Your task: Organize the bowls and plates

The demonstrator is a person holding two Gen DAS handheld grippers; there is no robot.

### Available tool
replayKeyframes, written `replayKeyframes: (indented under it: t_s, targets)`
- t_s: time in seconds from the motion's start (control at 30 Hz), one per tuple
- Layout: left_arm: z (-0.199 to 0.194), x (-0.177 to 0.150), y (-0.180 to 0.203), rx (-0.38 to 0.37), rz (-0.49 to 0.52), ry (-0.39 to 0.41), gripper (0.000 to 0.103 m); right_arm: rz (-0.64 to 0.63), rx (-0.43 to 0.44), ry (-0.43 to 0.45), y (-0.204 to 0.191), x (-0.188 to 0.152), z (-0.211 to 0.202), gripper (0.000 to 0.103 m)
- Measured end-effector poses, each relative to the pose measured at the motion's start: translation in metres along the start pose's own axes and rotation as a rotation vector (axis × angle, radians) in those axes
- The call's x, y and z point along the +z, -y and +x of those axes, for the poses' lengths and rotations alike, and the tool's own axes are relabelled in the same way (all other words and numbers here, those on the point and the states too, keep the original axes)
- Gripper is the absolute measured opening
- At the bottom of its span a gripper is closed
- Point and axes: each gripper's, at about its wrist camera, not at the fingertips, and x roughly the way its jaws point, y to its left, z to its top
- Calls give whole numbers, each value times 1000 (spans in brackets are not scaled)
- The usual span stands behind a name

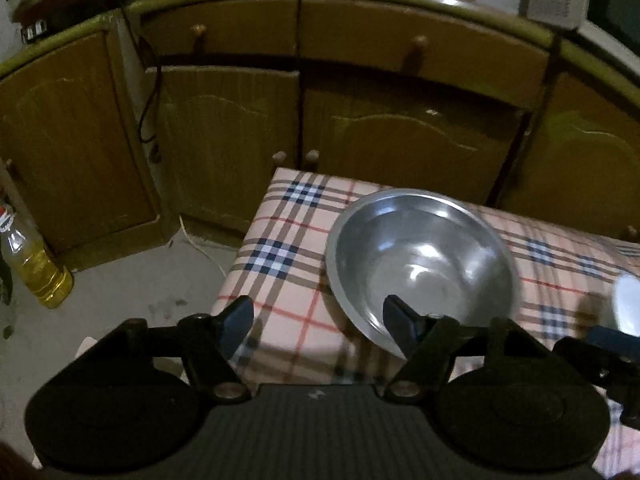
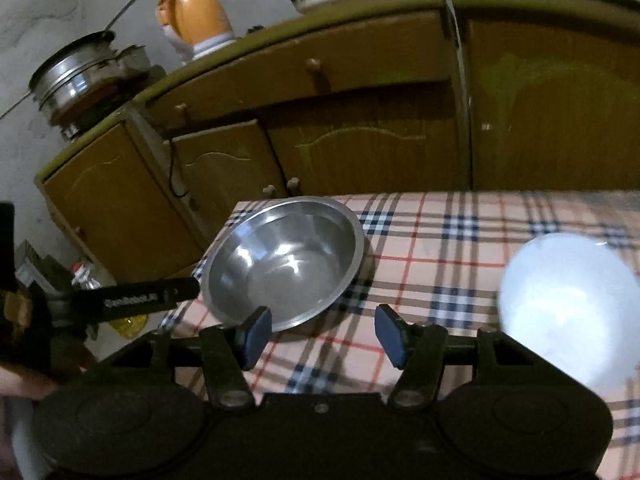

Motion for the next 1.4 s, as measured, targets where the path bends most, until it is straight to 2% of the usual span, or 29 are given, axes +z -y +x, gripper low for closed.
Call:
replayKeyframes:
  t_s: [0.2, 0.3, 0.33, 0.37, 0.4, 0.43, 0.47, 0.6, 0.8, 1.13, 1.4]
  targets:
    - [35, 6, 0, 10, -12, -21, 67, 70, -48, -27, 12, 7, 48, 70]
    - [52, 5, 2, -6, -7, -45, 51, 109, -54, -60, 19, 8, 69, 70]
    - [55, 5, 2, -20, -12, -39, 40, 126, -40, -67, 21, 8, 75, 70]
    - [56, 4, 3, -40, -16, -35, 33, 142, -36, -74, 23, 8, 80, 64]
    - [56, 4, 6, -64, -19, -33, 21, 150, -19, -70, 23, 8, 83, 43]
    - [54, 4, 9, -70, -19, -25, 20, 153, 15, -61, 22, 9, 84, 26]
    - [52, 3, 11, -66, -18, -16, 20, 154, 17, -52, 19, 10, 83, 24]
    - [43, 1, 9, -97, -52, 2, 19, 135, 17, -16, 17, 8, 72, 24]
    - [10, -2, 24, -85, -17, 37, 19, 125, 13, 2, 15, 8, 44, 24]
    - [-68, -6, 46, -87, 5, 99, 19, 59, -21, 73, 2, 12, -45, 24]
    - [-124, -27, 61, -81, 17, 110, 20, 50, -29, 99, -4, -4, -113, 24]
